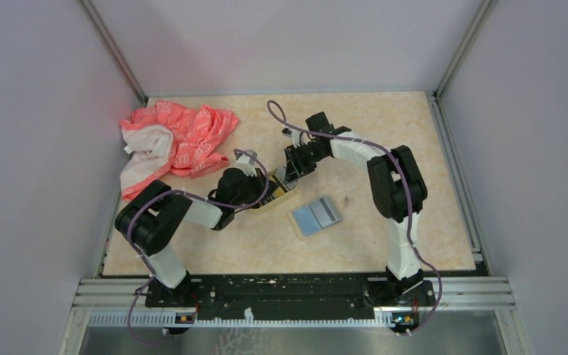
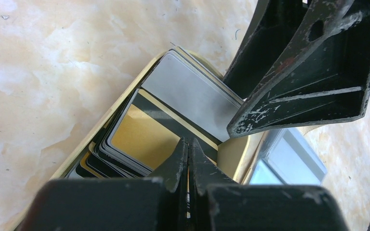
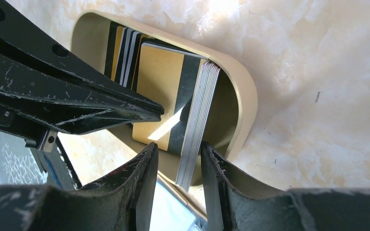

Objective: Put the credit cards into the card holder
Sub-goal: Pick up the credit card from the storage box.

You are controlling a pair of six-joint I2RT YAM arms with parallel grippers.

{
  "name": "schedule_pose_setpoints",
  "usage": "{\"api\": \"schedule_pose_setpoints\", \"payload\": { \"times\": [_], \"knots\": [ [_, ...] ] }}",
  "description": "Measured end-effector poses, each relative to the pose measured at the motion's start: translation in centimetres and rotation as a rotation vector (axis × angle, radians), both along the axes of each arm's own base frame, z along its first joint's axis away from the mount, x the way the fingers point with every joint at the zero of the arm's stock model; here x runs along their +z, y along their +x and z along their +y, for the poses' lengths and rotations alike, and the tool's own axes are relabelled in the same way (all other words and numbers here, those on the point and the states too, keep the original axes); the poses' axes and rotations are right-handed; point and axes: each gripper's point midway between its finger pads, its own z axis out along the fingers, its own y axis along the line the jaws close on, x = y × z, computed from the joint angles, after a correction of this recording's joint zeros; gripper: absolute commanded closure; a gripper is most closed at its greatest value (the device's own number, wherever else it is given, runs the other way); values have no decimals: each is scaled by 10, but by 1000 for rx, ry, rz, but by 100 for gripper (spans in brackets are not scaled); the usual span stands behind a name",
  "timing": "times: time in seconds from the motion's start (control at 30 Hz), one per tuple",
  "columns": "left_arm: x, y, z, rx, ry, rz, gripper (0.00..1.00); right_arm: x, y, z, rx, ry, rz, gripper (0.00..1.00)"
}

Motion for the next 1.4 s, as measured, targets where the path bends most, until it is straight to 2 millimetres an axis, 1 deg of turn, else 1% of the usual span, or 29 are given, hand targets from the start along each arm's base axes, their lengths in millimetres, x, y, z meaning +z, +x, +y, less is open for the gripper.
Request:
{"api": "schedule_pose_setpoints", "payload": {
  "times": [0.07,0.17,0.33,0.57,0.63,0.67,0.73,0.8,0.87,1.03,1.4],
  "knots": [
    [0,0,0,0,0,0,100,-1,1,3,3,-13,-7,58],
    [0,0,0,0,0,0,100,-3,3,5,1,-40,-28,57],
    [0,0,0,0,-1,-1,100,-6,5,7,-1,-83,-60,62],
    [0,-4,1,-5,-10,-14,100,-13,10,5,-6,-116,-80,91],
    [0,-5,1,-5,-13,-18,100,-13,11,5,-8,-118,-87,96],
    [1,-5,1,-6,-14,-21,100,-13,11,5,-8,-117,-88,96],
    [1,-6,1,-5,-16,-23,100,-13,11,5,-6,-115,-88,95],
    [1,-6,2,-6,-19,-27,100,-12,11,5,-5,-111,-85,83],
    [1,-7,2,-6,-20,-29,100,-11,11,4,-3,-98,-77,75],
    [1,-7,2,-5,-22,-32,100,-5,7,5,12,-43,-36,66],
    [2,-7,3,-5,-24,-35,100,4,4,4,28,46,23,69]
  ]
}}
